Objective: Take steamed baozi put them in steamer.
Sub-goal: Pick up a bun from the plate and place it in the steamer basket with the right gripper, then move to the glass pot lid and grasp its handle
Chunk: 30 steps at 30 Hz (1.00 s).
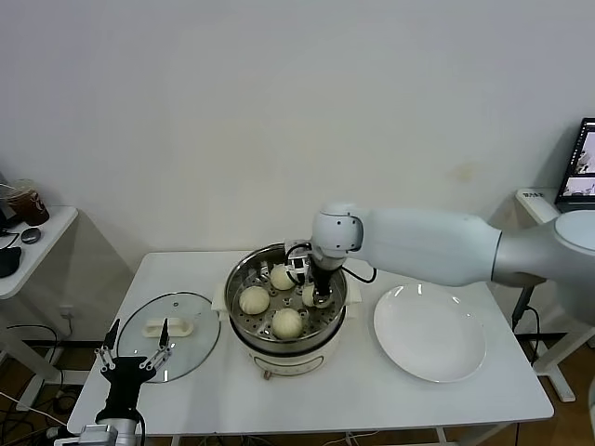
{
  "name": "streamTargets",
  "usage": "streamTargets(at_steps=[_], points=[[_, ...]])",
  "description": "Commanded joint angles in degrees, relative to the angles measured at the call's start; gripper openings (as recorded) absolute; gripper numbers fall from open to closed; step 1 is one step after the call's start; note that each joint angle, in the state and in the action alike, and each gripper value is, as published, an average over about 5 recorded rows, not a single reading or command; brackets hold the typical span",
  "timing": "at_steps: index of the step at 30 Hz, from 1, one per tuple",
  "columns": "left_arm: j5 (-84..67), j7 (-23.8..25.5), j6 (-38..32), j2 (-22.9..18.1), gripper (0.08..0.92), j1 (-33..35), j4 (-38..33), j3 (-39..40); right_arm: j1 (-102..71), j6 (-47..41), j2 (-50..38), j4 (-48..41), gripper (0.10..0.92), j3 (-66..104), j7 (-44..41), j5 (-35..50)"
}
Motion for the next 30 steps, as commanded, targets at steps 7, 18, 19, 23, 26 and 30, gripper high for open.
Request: streamTargets(at_steps=[7, 18, 19, 23, 26, 30], points=[[0.1, 0.0, 0.0, -0.1, 0.823, 0.0, -0.2, 0.1, -0.1, -0.7, -5.4, 4.1, 0.696, 4.4, 3.3, 1.2], [0.0, 0.0, 0.0, -0.1, 0.823, -0.1, -0.5, -0.2, -10.6, 3.9, -25.4, 19.0, 0.822, 24.3, 12.7, 6.3], [0.0, 0.0, 0.0, -0.2, 0.823, -0.2, -0.5, -0.2, -14.4, 5.2, -27.9, 20.7, 0.823, 27.4, 16.1, 7.0], [0.2, 0.0, -0.2, -0.4, 0.823, -0.4, -0.1, 0.3, -36.1, 12.8, -36.5, 26.5, 0.823, 45.4, 29.8, 7.2], [0.8, 0.0, -0.4, -0.6, 0.823, -0.6, 0.3, 0.8, -58.2, 22.6, -38.4, 27.8, 0.823, 64.3, 36.0, 2.5], [1.3, -0.2, -0.8, -1.0, 0.823, -0.8, 1.1, 1.3, -86.9, 36.4, -31.4, 26.7, 0.823, 88.9, 38.3, -8.3]])
